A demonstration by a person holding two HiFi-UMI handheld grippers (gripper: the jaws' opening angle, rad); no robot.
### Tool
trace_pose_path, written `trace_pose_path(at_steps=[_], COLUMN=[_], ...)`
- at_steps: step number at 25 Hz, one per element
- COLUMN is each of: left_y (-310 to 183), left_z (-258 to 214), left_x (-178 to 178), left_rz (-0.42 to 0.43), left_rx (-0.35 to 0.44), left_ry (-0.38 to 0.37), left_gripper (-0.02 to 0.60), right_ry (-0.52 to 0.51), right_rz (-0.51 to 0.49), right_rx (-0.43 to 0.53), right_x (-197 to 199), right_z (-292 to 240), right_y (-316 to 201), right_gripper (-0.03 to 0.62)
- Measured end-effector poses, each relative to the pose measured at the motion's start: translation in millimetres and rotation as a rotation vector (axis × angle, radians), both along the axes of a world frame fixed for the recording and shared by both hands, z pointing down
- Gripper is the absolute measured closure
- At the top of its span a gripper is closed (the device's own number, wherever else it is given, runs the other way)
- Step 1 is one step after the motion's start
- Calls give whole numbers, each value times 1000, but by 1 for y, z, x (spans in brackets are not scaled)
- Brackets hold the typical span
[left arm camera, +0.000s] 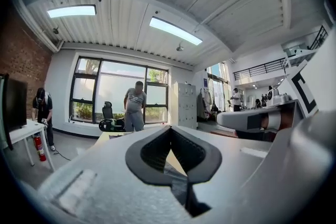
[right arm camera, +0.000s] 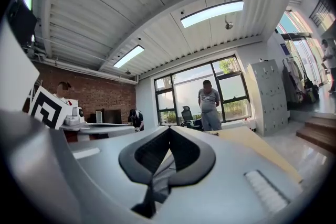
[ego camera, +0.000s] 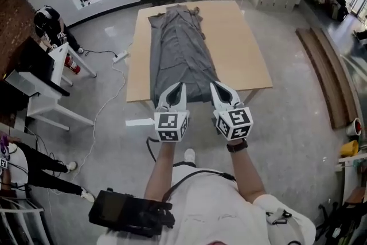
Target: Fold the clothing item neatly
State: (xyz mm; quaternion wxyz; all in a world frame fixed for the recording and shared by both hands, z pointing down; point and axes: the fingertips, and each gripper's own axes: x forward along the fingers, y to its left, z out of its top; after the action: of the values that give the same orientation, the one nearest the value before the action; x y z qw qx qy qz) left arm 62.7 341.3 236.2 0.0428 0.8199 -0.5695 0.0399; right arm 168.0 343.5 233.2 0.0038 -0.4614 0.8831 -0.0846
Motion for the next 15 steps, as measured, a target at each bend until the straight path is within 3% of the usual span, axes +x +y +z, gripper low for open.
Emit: trace_pose_path(at_steps=[4, 8, 15], left_y=[-52, -85, -138], left_z=[-13, 3, 43], left_x=[-44, -77, -102], left_rz=[-45, -70, -79], left_rx=[29, 5, -89], left_ry=[44, 74, 113], left_gripper=[580, 580, 580], right_ry=[18, 44, 84], right_rz=[-44, -88, -79], right_rx=[22, 26, -73], right_x=[-47, -88, -104], right_z=[-10, -3, 37], right_y=[-56, -92, -153], right_gripper=[597, 597, 597])
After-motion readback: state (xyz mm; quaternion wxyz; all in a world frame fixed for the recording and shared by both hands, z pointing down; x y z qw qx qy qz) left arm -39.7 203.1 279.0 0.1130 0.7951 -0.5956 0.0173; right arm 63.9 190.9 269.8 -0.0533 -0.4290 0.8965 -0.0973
